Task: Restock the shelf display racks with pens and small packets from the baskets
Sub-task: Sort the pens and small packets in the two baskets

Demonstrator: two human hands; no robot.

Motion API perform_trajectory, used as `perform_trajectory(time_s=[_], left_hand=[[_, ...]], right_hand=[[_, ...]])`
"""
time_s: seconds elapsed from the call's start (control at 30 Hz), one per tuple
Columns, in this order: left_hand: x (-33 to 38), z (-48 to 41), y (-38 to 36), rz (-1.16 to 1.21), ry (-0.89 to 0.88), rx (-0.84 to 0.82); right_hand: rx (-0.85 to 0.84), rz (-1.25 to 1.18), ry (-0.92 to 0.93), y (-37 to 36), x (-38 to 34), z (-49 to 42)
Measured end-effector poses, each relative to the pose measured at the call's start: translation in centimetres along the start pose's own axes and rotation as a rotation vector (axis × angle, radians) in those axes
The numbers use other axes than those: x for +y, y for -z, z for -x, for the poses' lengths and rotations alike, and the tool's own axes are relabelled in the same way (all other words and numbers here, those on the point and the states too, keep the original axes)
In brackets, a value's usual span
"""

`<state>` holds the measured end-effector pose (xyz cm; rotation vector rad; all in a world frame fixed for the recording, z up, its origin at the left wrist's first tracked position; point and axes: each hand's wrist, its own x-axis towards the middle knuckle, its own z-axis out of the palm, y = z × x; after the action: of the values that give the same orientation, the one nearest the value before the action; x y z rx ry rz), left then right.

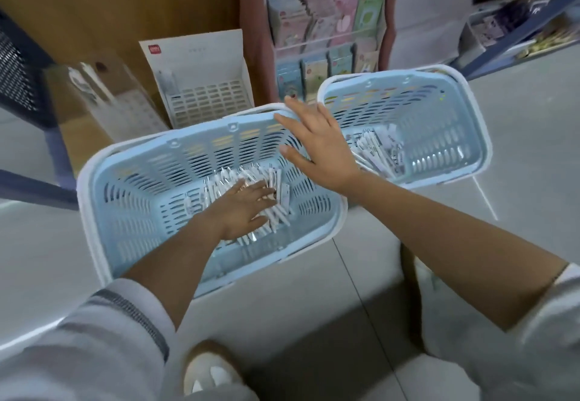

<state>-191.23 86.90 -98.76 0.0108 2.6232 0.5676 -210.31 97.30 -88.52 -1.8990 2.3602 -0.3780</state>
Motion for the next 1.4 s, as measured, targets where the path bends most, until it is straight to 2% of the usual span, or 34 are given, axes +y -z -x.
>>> perform_trajectory(time_s=[0.1,0.2,0.3,0.47,0.53,0.67,0.77,0.83,1.0,1.13,1.27,1.4], left_hand=[[-0.5,1.4,-0.2,-0.030,-0.053,0.047],[-0.9,2.3,-0.4,-0.070,0.016,0.086],[-0.6,2.1,-0.5,-0.053,0.077,0.231],[0.6,1.4,-1.4,-0.155,0.004,0.106],[-0.2,2.2,-1.4,-0.109,0.018,0.178],[-0.8,2.3,-1.2,-0.174,0.051,0.276],[0.4,0.0,-0.5,-0.088,0.046,0.216],[0.2,-0.4,-0.7,-0.109,0.092,0.149],[-1.6,-0.1,-1.6,-0.064,0.161,0.312],[-1.1,-2.0,-1.0,-0.037,0.277,0.282],[-1.1,-2.6,-0.9,-0.007,0.328,0.346],[-0.9,-3.5,-0.3,0.061,0.390,0.270]], right_hand=[[0.010,0.064,-0.037,-0.1,-0.5,-0.2],[0.026,0.086,-0.039,-0.2,-0.5,-0.1],[0.045,0.077,-0.024,-0.3,-0.2,-0.1],[0.068,0.056,-0.011,-0.2,-0.2,0.0],[0.076,0.043,-0.011,-0.2,-0.2,0.1],[0.080,0.028,-0.022,-0.1,-0.4,0.0],[0.095,0.024,-0.018,-0.3,-0.1,0.0],[0.104,0.009,-0.012,-0.4,0.1,0.0],[0.131,-0.046,-0.013,-0.4,0.0,0.0],[0.133,-0.102,-0.022,-0.4,0.3,-0.1],[0.125,-0.132,-0.015,-0.3,0.4,0.1],[0.101,-0.091,-0.003,-0.2,0.4,0.1]])
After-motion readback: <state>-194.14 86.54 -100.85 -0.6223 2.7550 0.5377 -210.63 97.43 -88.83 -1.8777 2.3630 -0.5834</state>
